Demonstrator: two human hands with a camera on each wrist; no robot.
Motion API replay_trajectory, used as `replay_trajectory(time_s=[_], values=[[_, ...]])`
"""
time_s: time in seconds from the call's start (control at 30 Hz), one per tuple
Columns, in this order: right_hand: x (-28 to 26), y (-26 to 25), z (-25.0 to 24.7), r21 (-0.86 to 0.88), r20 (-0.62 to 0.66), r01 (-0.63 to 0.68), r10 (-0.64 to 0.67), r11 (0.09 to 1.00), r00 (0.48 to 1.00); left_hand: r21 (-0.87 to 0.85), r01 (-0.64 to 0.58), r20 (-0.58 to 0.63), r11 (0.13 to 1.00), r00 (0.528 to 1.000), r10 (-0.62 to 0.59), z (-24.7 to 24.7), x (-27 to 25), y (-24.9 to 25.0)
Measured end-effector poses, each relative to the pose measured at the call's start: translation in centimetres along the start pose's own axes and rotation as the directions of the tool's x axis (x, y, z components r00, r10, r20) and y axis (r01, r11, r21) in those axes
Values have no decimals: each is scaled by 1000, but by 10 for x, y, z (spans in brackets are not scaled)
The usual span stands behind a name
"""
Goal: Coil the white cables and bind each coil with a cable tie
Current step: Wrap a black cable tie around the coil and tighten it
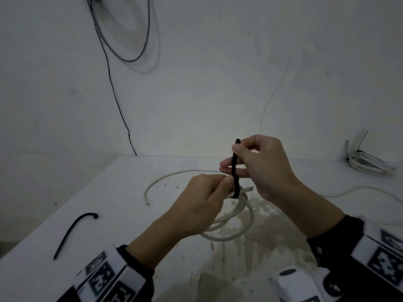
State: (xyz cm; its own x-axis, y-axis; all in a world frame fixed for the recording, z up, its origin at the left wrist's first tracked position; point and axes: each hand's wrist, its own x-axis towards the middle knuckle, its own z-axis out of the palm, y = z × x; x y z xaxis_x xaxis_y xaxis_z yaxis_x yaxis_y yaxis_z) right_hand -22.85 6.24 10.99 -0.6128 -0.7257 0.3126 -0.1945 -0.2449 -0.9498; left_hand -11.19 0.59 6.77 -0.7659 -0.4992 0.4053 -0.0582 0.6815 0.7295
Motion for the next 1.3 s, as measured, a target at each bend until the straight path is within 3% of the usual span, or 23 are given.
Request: replay_trajectory(time_s=[0.13, 0.33, 0.57, 0.67, 0.8, 1.1, 1.2, 1.3], values=[[-5, 5, 1, -116, -11, 31, -32, 993, 999, -116, 104, 29, 988, 994, -102, 2, 4, 4], [-7, 2, 2, -75, -45, 105, -108, 992, 993, -307, 147, -26, 940, 986, -162, 4, 8, 10], [-4, -6, 0, 49, -34, 1, 1, 999, 999, -493, 184, 30, 851, 980, -194, -3, 9, 15], [4, -13, -3, 127, -7, -99, 101, 987, 995, -570, 237, 59, 787, 967, -248, -8, 14, 15], [16, -23, -1, 224, -45, -159, 173, 961, 984, -600, 278, 71, 750, 952, -296, -8, 14, 16], [28, -21, 8, 238, -104, -191, 221, 952, 970, -600, 283, 46, 748, 946, -321, -12, 12, 14], [28, -22, 8, 259, -58, -198, 220, 945, 974, -602, 290, 41, 744, 942, -334, -13, 12, 11], [29, -23, 5, 309, 71, -248, 237, 918, 969, -600, 304, 47, 740, 937, -347, -12, 12, 9]])
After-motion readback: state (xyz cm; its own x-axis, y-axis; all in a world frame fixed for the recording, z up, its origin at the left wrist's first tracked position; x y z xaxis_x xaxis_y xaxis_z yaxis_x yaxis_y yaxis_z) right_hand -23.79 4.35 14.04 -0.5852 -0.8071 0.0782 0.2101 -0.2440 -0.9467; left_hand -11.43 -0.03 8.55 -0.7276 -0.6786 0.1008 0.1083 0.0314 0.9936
